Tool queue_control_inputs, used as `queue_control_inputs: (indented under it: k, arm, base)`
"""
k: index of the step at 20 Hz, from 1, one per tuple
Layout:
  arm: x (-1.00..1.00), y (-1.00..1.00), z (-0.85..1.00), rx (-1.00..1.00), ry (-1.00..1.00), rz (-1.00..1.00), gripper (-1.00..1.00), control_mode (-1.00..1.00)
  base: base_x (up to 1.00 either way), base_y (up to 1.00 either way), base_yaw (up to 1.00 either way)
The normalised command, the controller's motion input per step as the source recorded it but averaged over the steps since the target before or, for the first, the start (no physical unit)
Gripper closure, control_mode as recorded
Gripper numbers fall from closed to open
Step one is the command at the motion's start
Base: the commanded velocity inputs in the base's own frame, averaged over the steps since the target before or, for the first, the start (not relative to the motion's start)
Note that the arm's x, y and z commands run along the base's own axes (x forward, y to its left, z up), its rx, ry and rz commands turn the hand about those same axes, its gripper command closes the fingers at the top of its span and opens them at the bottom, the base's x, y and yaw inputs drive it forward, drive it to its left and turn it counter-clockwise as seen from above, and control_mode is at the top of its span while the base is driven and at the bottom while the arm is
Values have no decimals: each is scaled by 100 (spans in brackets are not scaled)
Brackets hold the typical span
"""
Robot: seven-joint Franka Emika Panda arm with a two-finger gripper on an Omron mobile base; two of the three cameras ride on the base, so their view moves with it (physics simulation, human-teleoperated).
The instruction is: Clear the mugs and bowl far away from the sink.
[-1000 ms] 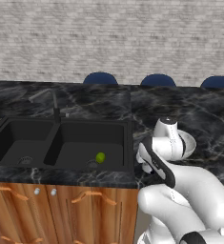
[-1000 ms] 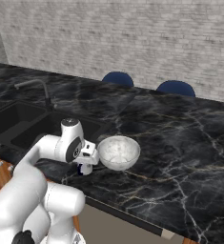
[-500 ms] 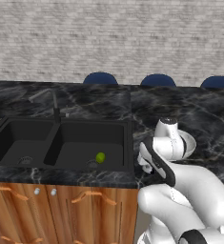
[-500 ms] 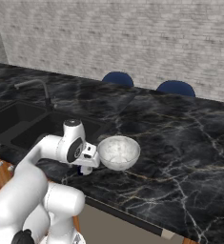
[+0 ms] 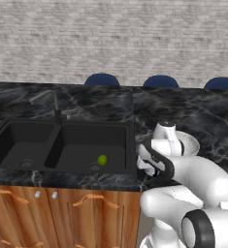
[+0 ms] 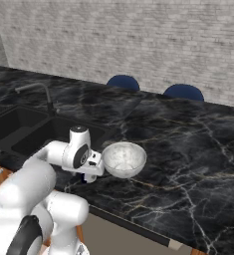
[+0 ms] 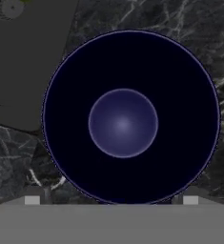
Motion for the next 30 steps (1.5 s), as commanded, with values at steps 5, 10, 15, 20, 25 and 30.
queue_control_inputs:
  k: [5, 10, 15, 20, 25, 30]
  arm:
    - [0, 13, -50, 0, 0, 0, 100, -100]
    - [-4, 0, -34, 0, 0, 0, 100, -100]
    - [-34, 0, -51, 0, 2, 0, 100, -100]
    - [-41, 0, -91, 0, 12, 0, 100, -100]
    - [-2, 6, 47, 0, 1, 0, 100, -100]
    - [-23, 37, 100, -2, 1, 0, 100, -100]
  base:
    - [0, 0, 0]
    - [0, 0, 0]
    - [0, 0, 0]
    - [0, 0, 0]
    - [0, 0, 0]
    - [0, 0, 0]
